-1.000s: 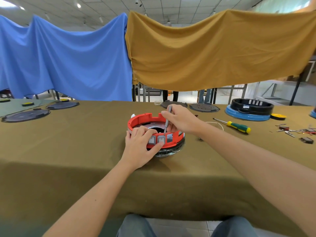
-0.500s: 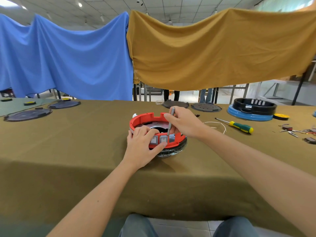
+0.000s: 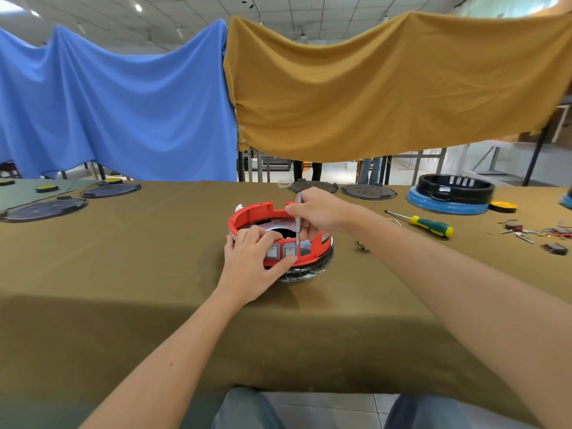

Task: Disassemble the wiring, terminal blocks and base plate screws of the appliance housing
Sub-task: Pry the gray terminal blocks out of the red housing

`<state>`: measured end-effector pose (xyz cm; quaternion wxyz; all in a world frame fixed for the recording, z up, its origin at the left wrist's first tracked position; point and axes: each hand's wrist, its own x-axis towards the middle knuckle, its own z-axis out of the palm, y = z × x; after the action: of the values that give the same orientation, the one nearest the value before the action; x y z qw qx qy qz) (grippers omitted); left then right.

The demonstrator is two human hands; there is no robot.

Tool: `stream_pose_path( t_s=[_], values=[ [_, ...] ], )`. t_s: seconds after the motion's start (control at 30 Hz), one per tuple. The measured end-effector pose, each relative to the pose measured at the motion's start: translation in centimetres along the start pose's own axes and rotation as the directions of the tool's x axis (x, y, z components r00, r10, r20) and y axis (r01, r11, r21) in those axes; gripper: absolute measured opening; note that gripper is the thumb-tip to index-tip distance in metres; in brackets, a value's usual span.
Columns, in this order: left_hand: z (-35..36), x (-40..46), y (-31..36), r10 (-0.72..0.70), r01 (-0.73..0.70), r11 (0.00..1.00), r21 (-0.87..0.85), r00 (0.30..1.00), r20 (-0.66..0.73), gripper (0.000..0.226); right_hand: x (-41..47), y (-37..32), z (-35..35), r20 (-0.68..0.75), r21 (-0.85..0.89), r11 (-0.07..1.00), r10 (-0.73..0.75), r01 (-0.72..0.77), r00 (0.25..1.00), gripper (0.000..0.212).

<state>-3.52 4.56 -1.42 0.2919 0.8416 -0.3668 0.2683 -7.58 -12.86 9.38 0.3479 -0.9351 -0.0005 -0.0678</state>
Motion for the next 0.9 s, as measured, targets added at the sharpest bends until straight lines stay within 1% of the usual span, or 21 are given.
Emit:
stream_pose_path(
  t_s=[0.07, 0.13, 0.2, 0.27, 0.33, 0.37, 0.47, 0.5, 0.7, 0.77, 0.9],
  values=[
    [-0.1, 0.0, 0.1, -0.002, 0.002, 1.000, -0.001, 1.000, 0.001, 0.056, -0.2, -0.2, 0.1, -0.021, -0.025, 1.000, -0.006, 0.006, 1.000, 0.041],
    [-0.1, 0.0, 0.2, -0.002, 0.002, 1.000, -0.002, 1.000, -0.002, 0.055, -0.6, -0.2, 0.6, -0.110, -0.025, 0.998, -0.064, 0.061, 0.992, 0.033],
    [-0.1, 0.0, 0.1, -0.002, 0.002, 1.000, -0.005, 1.000, -0.005, 0.058, -1.2, 0.0, 1.1, -0.233, 0.084, 0.985, -0.129, 0.152, 0.964, 0.028],
    [0.0, 0.0, 0.0, 0.000, 0.000, 1.000, -0.001, 1.000, -0.007, 0.058, -1.7, -0.2, 1.5, -0.267, 0.176, 0.957, -0.180, 0.232, 0.947, 0.029],
    [0.0, 0.0, -0.1, 0.006, -0.006, 1.000, 0.009, 1.000, -0.009, 0.056, -1.9, -0.4, 1.9, -0.236, 0.161, 0.948, -0.232, 0.273, 0.944, 0.028],
    [0.1, 0.0, -0.1, 0.008, -0.008, 1.000, 0.011, 1.000, -0.013, 0.055, -1.9, -0.5, 2.0, -0.217, 0.125, 0.953, -0.246, 0.277, 0.945, 0.028],
    [0.2, 0.0, -0.3, 0.014, -0.014, 1.000, 0.008, 1.000, -0.027, 0.051, -1.9, -0.6, 2.1, -0.150, -0.074, 0.963, -0.266, 0.257, 0.952, 0.029],
    [0.3, 0.1, -0.4, 0.016, -0.016, 1.000, 0.006, 0.999, -0.028, 0.051, -1.9, -0.5, 2.1, -0.134, -0.107, 0.962, -0.266, 0.253, 0.955, 0.029],
    [0.4, 0.2, -0.5, 0.007, -0.007, 1.000, -0.017, 0.999, -0.046, 0.045, -1.4, -1.6, 2.0, -0.058, -0.156, 0.960, -0.243, 0.232, 0.968, 0.027],
    [0.4, 0.1, -0.5, 0.008, -0.010, 0.999, -0.036, 0.999, -0.054, 0.048, -1.1, -2.0, 1.9, -0.029, -0.174, 0.959, -0.231, 0.223, 0.973, 0.026],
    [0.2, 0.1, -0.4, 0.010, -0.012, 0.999, -0.039, 0.998, -0.057, 0.055, -1.0, -1.8, 2.0, -0.037, -0.178, 0.961, -0.220, 0.210, 0.975, 0.026]
  ],
)
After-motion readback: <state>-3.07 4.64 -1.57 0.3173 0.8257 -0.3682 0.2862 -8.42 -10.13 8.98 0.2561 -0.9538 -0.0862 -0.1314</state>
